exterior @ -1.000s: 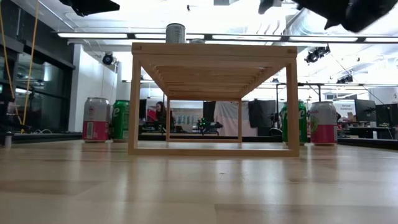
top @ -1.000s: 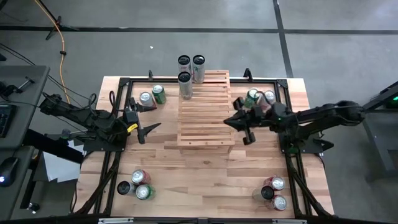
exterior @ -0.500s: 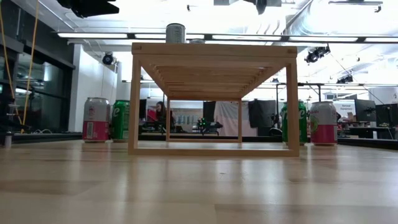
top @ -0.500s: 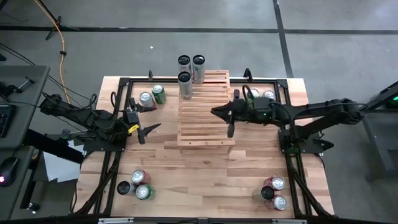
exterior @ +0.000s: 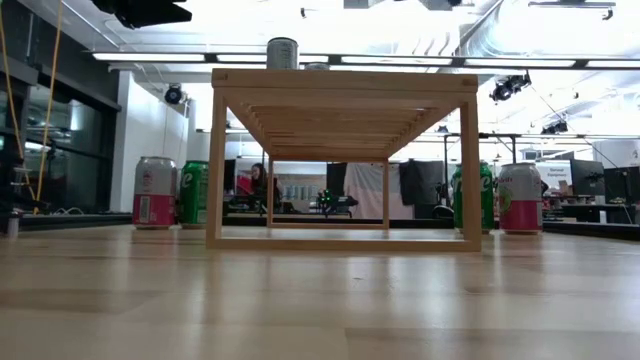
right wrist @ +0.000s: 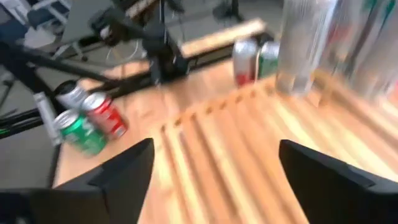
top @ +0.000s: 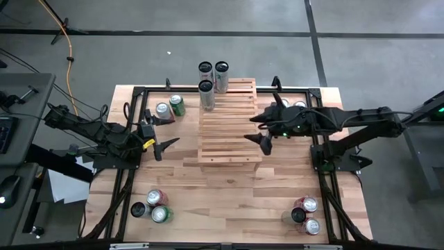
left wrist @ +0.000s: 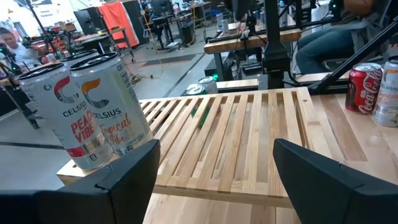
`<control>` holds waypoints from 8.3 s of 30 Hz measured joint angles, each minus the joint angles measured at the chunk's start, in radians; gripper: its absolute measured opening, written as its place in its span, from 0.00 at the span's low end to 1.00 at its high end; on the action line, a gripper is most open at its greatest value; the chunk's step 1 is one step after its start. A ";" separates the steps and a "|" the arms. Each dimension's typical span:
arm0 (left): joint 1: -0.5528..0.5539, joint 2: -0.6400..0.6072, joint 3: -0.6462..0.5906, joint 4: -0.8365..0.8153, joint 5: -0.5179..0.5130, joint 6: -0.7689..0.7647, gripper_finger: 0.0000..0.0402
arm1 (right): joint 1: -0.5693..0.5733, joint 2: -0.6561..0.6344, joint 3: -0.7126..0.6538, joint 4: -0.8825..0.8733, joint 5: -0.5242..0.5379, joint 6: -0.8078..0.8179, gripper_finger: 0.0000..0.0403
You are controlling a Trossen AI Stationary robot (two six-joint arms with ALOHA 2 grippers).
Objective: Place canned beverage on shelf
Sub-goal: Put the white yellow soda can aligned with the other white yellow soda can on the shelf
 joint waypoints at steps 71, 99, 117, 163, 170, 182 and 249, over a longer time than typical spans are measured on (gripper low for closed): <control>0.000 0.000 0.000 0.027 0.000 0.027 0.76 | 0.629 0.379 0.094 -0.603 -0.560 1.548 0.87; 0.000 0.000 0.000 0.029 0.001 0.061 0.76 | 0.649 0.434 0.094 -0.607 -0.581 1.540 0.85; 0.000 -0.001 0.003 0.034 0.000 0.062 0.76 | 0.613 0.434 0.111 -0.617 -0.553 1.290 0.58; 0.000 0.170 0.007 0.150 0.362 0.044 0.76 | 0.037 0.489 0.376 -0.006 -0.037 -0.456 0.58; 0.000 0.204 0.008 0.161 0.277 0.043 0.76 | 0.046 0.503 0.375 0.025 -0.080 -0.501 0.58; 0.000 0.202 0.006 0.056 0.252 -0.025 0.76 | 0.056 0.502 0.374 0.104 -0.028 -0.567 0.58; 0.024 -0.107 -0.304 0.791 0.293 0.245 0.58 | -0.037 0.439 -0.047 0.737 0.017 -0.548 0.90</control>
